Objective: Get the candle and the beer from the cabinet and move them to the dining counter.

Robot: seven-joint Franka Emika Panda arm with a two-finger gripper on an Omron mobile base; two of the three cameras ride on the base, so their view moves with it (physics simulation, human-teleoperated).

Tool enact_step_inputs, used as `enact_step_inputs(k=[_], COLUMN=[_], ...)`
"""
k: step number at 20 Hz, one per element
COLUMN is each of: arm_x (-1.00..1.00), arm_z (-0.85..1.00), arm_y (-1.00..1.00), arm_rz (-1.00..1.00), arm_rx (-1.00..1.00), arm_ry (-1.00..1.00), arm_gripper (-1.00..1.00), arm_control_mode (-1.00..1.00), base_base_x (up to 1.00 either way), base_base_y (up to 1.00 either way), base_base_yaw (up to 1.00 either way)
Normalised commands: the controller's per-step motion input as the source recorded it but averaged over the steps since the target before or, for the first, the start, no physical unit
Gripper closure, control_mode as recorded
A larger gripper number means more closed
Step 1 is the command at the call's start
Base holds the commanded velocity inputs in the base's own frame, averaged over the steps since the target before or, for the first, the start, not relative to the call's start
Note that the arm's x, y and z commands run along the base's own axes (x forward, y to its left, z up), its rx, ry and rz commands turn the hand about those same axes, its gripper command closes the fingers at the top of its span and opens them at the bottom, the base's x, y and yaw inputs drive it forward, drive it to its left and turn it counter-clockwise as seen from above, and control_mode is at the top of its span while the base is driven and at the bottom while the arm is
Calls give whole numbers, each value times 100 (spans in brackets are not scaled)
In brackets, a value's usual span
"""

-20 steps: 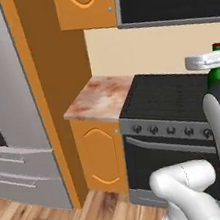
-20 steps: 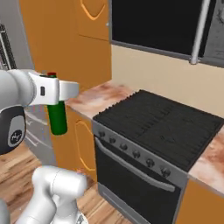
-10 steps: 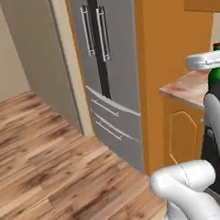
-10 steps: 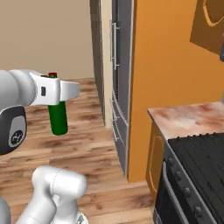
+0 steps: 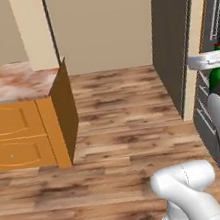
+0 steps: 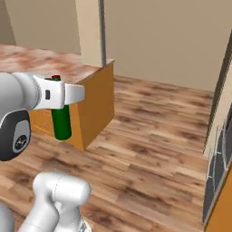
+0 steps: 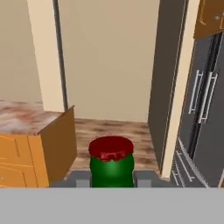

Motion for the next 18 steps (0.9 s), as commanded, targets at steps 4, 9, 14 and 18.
enact_step_inputs(k=[4,9,14,18], arm_x=[0,0,0,0], arm_z=[0,0,0,0], arm_y=[0,0,0,0], arm_rz=[0,0,0,0], arm_rx=[0,0,0,0], arm_ry=[0,0,0,0], arm_gripper=[100,100,100,100], arm_control_mode=[100,100,100,100], base_base_x=[19,50,95,100], base_base_y=[53,45,-3,-47], base_base_yaw=[82,74,6,-33])
